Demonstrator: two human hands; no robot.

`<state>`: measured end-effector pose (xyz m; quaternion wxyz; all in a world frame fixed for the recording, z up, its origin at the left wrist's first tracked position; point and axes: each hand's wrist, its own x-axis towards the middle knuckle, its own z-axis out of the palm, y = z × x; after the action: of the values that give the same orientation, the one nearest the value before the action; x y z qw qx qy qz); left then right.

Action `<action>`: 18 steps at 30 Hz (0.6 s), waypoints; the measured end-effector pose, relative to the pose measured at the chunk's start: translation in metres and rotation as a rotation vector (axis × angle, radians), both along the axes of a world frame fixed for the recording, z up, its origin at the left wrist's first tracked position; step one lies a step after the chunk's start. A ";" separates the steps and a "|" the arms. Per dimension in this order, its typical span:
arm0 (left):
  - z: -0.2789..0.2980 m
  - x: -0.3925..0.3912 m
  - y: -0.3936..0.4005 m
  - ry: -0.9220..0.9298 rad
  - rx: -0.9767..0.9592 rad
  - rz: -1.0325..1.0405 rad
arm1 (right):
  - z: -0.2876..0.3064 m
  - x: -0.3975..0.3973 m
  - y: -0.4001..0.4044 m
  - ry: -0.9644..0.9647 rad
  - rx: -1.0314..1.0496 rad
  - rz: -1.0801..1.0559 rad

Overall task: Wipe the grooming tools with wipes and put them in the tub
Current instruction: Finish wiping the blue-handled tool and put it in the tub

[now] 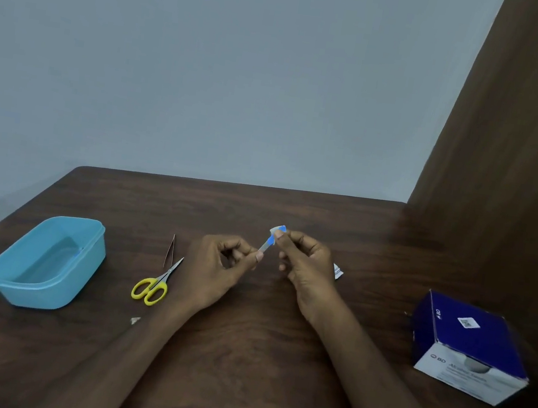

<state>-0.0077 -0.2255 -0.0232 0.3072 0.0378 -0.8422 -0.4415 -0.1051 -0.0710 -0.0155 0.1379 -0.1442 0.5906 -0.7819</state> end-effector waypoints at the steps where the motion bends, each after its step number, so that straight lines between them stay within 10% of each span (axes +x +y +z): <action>1: -0.001 0.000 0.001 -0.014 -0.026 0.005 | -0.001 -0.002 0.000 -0.035 -0.037 -0.035; 5: -0.003 0.001 0.001 -0.045 -0.048 0.018 | 0.000 -0.011 0.004 0.006 -0.103 -0.244; 10: 0.000 -0.005 0.000 -0.044 0.025 0.046 | -0.006 -0.006 0.008 0.728 0.280 -0.218; 18: 0.004 0.006 0.004 -0.092 -0.042 -0.048 | -0.009 -0.024 0.005 0.576 0.252 -0.402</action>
<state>-0.0015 -0.2214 -0.0192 0.2581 0.0315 -0.8653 -0.4286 -0.1287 -0.0665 -0.0245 -0.1735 -0.2216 0.7133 -0.6419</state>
